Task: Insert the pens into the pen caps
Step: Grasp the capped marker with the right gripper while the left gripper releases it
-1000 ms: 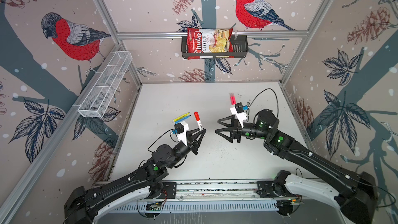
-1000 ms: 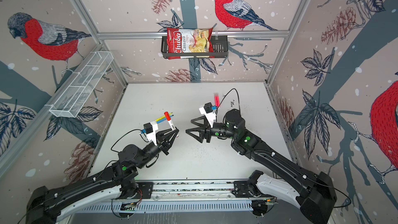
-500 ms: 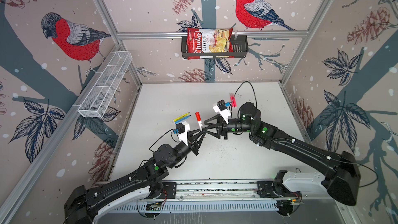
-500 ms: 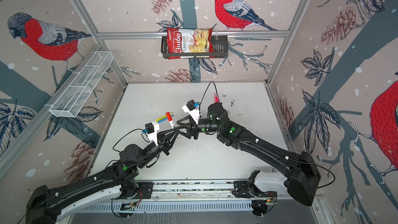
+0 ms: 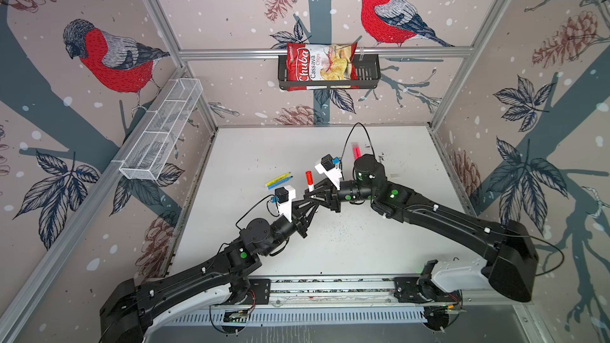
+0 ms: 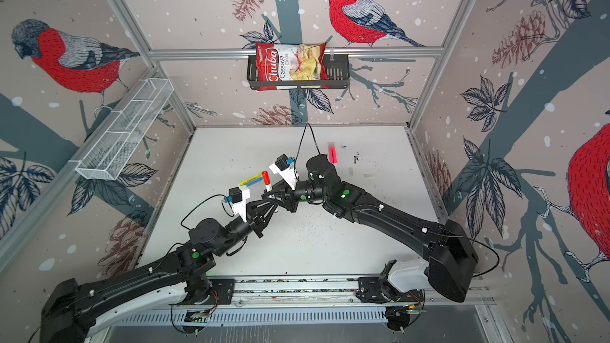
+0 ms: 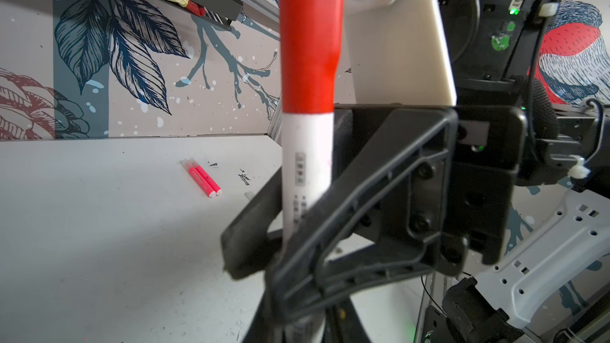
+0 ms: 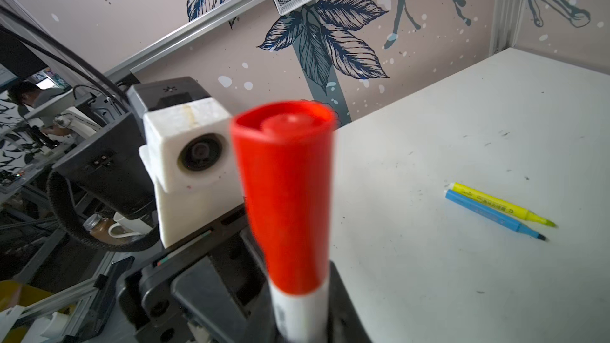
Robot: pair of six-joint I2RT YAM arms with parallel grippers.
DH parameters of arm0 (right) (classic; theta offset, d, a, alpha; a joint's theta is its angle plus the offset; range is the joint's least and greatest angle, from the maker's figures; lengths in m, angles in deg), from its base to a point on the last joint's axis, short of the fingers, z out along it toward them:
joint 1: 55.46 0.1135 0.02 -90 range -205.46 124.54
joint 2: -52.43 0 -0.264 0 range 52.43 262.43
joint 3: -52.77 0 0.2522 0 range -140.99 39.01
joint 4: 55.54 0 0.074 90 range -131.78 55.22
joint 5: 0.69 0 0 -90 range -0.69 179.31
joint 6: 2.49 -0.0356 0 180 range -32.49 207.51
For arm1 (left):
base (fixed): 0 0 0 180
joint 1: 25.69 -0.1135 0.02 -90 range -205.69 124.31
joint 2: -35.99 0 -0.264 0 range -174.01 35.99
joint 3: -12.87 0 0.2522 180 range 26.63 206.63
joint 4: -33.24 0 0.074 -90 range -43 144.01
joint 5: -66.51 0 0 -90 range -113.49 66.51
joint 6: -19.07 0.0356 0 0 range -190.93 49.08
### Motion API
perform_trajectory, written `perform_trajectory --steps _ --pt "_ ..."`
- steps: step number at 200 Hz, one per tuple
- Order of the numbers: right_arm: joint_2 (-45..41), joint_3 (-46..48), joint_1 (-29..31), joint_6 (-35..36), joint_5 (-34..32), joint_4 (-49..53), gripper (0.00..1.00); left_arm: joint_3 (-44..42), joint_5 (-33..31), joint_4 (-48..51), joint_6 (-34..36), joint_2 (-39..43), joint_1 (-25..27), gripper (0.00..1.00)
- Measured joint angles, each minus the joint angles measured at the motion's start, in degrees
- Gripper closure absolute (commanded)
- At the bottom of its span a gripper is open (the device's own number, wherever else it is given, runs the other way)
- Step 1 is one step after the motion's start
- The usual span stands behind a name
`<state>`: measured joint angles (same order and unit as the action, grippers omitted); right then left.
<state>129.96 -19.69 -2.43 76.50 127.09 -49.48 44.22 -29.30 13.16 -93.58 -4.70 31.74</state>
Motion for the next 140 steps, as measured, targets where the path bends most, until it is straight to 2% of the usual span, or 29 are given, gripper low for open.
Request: perform_trajectory --steps 49,115,140 --pt "0.0 -0.6 -0.2 0.5 -0.1 0.6 0.98 0.5 -0.1 0.7 0.0 0.4 0.0 1.0" --pt "0.5 -1.4 -0.3 0.5 0.0 1.2 1.0 0.5 -0.4 1.2 0.0 0.8 0.0 1.0" --pt "0.5 -2.1 -0.7 0.5 -0.1 2.8 1.0 0.6 -0.5 1.1 0.0 0.2 0.0 0.64"
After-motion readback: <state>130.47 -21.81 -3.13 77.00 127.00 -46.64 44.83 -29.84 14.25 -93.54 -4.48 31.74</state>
